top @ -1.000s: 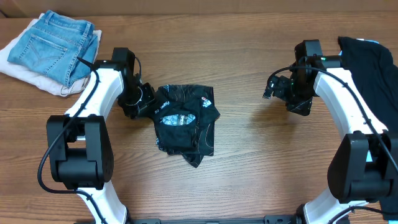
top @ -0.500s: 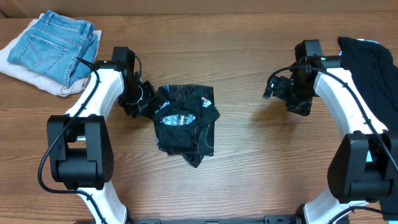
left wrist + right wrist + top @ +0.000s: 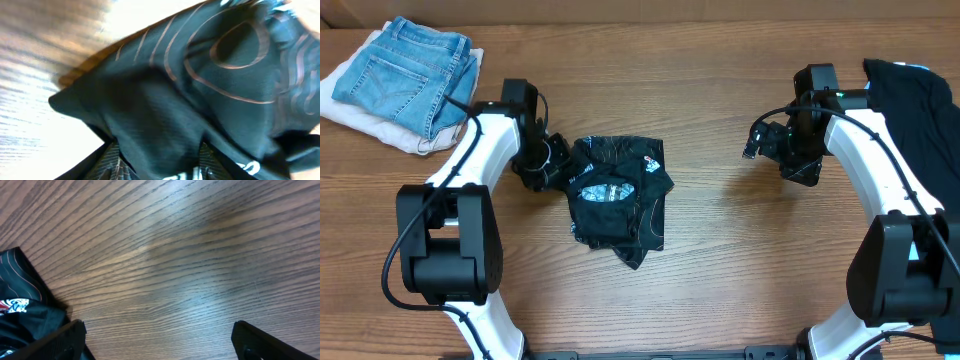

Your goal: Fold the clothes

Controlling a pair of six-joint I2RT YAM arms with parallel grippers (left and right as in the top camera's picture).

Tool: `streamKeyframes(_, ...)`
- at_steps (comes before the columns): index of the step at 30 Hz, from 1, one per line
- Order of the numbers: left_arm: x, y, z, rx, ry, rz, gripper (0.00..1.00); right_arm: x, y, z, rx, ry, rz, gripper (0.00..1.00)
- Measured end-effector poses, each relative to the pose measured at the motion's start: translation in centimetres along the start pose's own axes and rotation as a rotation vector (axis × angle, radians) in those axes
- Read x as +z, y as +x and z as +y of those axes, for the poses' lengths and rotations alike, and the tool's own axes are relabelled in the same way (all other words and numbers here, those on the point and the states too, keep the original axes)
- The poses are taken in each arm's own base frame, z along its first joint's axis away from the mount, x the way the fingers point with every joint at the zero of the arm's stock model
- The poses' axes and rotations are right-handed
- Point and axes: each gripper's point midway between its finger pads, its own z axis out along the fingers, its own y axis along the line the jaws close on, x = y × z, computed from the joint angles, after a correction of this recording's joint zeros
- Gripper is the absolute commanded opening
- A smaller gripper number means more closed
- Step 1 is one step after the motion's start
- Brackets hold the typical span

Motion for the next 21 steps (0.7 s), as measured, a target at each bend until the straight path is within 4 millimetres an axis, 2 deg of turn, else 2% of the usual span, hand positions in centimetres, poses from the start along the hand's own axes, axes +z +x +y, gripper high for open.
streamKeyframes(6, 1.5, 0.7, 1.0, -0.012, -0.006, 0.011, 0.49, 0.0, 0.0, 0.0, 0.0, 0.0, -0.001, 0.97)
streamKeyframes(8, 1.5, 0.6, 1.0, -0.013, -0.003, 0.008, 0.39, 0.0, 0.0, 0.0, 0.0, 0.0, -0.001, 0.97)
streamKeyframes(10, 1.5, 0.6, 0.9, -0.017, -0.001, 0.009, 0.24, 0.0, 0.0, 0.0, -0.001, 0.0, -0.001, 0.97)
streamKeyframes(14, 1.5, 0.7, 0.9, -0.013, -0.001, 0.013, 0.11, 0.0, 0.0, 0.0, 0.0, 0.0, 0.0, 0.97)
streamKeyframes(18, 0.9, 1.1, 0.9, -0.019, -0.014, 0.035, 0.09, 0.0, 0.0, 0.0, -0.001, 0.0, -0.001, 0.97)
streamKeyframes(21, -0.3, 0.5, 0.1, -0.009, -0.009, 0.021, 0.11, 0.0, 0.0, 0.0, -0.001, 0.0, -0.001, 0.97)
